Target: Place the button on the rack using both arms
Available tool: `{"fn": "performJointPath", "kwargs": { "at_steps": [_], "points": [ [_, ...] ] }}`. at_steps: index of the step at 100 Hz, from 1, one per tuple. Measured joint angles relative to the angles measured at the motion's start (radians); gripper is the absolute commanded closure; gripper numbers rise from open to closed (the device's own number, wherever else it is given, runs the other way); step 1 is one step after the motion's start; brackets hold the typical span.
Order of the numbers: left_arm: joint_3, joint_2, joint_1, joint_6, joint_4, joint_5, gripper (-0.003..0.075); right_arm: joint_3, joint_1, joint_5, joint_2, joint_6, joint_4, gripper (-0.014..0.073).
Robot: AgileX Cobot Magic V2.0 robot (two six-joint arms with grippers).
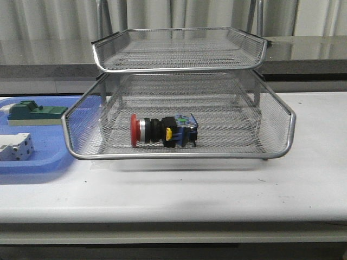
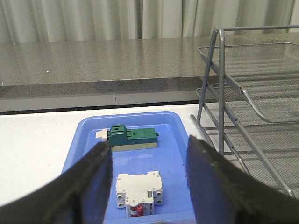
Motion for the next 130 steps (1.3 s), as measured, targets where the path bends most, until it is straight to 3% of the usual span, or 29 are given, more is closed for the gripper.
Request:
{"fn": "performJointPath", "kwargs": {
  "at_steps": [19,91,113,130],
  "points": [
    [0.000,0.000,0.000,0.000,-0.002,0.000,0.0743,0.000,0.000,0.000,0.000,0.000,0.000,0.0662],
    [0.000,0.000,0.000,0.000,-0.002,-0.002,0.0741,0.000,0.000,-0.044,0.000,0.000,0.008,0.0662],
    [0.000,0.000,0.000,0.000,-0.002,-0.002,0.0741,0.000,0.000,-0.088,0.045,-0.022,0.116,0.0662],
    [0.000,0.000,0.000,0.000,-0.002,-0.002,0.0741,0.000,0.007,-0.093,0.182,-0.228,0.303,0.0660]
  ]
}}
